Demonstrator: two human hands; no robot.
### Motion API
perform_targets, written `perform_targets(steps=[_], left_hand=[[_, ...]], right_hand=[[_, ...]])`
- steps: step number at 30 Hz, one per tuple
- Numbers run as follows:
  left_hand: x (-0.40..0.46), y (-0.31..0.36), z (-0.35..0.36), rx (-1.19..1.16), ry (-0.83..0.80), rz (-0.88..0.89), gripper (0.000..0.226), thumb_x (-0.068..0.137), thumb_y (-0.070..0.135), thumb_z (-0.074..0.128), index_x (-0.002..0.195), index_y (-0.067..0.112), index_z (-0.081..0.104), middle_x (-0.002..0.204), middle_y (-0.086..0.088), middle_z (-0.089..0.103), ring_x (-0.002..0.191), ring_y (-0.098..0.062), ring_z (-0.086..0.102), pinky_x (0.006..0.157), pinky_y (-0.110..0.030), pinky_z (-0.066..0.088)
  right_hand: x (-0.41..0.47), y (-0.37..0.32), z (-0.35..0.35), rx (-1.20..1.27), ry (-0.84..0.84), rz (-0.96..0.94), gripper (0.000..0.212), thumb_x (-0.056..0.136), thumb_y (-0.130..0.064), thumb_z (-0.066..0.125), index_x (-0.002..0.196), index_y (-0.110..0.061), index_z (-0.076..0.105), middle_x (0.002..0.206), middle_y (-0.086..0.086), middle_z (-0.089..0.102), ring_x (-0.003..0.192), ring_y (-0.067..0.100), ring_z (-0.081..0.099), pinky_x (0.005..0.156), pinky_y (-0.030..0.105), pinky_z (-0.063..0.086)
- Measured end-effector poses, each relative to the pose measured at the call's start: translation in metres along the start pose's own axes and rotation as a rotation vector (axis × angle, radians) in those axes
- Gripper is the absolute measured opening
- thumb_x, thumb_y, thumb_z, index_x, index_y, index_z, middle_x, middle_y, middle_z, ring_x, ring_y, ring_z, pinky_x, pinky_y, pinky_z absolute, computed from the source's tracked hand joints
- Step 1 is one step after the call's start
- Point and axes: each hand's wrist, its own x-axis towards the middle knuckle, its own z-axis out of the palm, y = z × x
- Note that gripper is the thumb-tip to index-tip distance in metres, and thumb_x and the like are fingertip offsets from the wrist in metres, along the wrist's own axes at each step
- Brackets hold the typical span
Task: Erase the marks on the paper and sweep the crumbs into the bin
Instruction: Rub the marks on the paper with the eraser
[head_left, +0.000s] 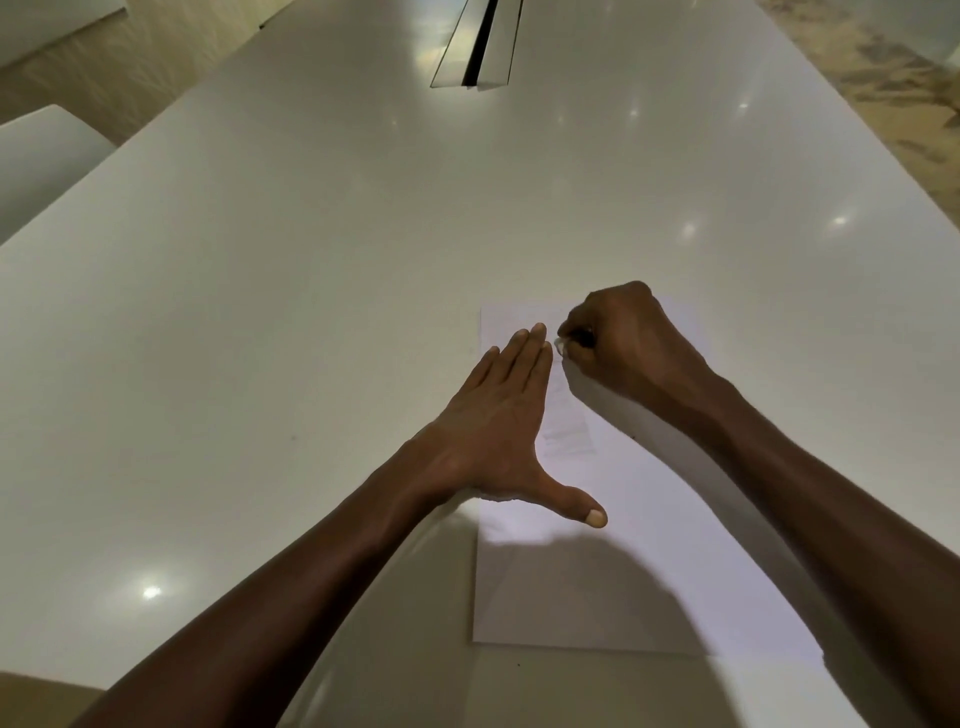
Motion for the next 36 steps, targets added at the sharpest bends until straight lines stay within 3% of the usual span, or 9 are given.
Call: perform_targets(steps=[3, 9, 16, 24, 28, 36], left_hand=[[0.0, 0.0, 0.0, 0.008, -0.013, -0.007, 0.161, 0.045, 0.102, 0.051, 0.152, 0.009, -0.025, 0.158, -0.001, -0.036, 0.145, -0.014, -0.034, 0.123, -0.042, -0.008], [0.002, -0.001, 0.001, 0.02, -0.018, -0.008, 0.162, 0.042, 0.102, 0.05, 0.153, 0.008, -0.022, 0.159, -0.003, -0.035, 0.145, -0.016, -0.033, 0.123, -0.042, -0.008], [0.002, -0.002, -0.001, 0.031, -0.019, -0.008, 0.159, 0.046, 0.102, 0.05, 0.152, 0.008, -0.024, 0.158, -0.002, -0.037, 0.144, -0.015, -0.034, 0.122, -0.04, -0.011], [0.003, 0.0, -0.002, 0.048, -0.041, -0.022, 0.161, 0.044, 0.102, 0.05, 0.152, 0.006, -0.022, 0.158, -0.005, -0.036, 0.145, -0.018, -0.033, 0.123, -0.042, -0.009], [0.004, -0.001, -0.002, 0.075, -0.039, -0.019, 0.161, 0.044, 0.102, 0.048, 0.152, 0.005, -0.022, 0.158, -0.006, -0.036, 0.146, -0.019, -0.033, 0.123, -0.043, -0.008], [0.002, 0.0, -0.002, 0.056, -0.037, -0.027, 0.16, 0.045, 0.103, 0.049, 0.152, 0.008, -0.024, 0.158, -0.004, -0.037, 0.145, -0.017, -0.033, 0.123, -0.041, -0.01]], right_hand=[[-0.001, -0.001, -0.004, -0.036, -0.075, -0.037, 0.017, 0.083, -0.008, 0.062, 0.074, -0.004, 0.076, 0.068, 0.012, 0.072, 0.06, 0.023, 0.064, 0.061, 0.034, 0.053], [-0.061, -0.026, -0.016, -0.024, -0.175, -0.018, 0.021, 0.076, -0.013, 0.051, 0.063, -0.01, 0.068, 0.058, 0.007, 0.06, 0.054, 0.02, 0.056, 0.055, 0.034, 0.048], [-0.029, -0.006, 0.001, 0.02, 0.018, 0.015, 0.015, 0.077, -0.008, 0.061, 0.072, -0.005, 0.074, 0.065, 0.011, 0.069, 0.06, 0.024, 0.063, 0.061, 0.037, 0.054], [-0.066, -0.022, -0.017, -0.002, -0.123, -0.023, 0.018, 0.077, -0.007, 0.055, 0.065, -0.009, 0.069, 0.06, 0.006, 0.06, 0.056, 0.02, 0.056, 0.055, 0.032, 0.047], [-0.092, -0.038, -0.022, 0.033, -0.102, -0.036, 0.019, 0.075, -0.006, 0.056, 0.072, -0.01, 0.075, 0.065, 0.005, 0.064, 0.053, 0.017, 0.058, 0.05, 0.028, 0.048], [-0.035, -0.005, 0.002, -0.028, -0.011, -0.042, 0.018, 0.081, -0.009, 0.059, 0.07, -0.006, 0.072, 0.064, 0.01, 0.065, 0.059, 0.021, 0.059, 0.058, 0.037, 0.05]])
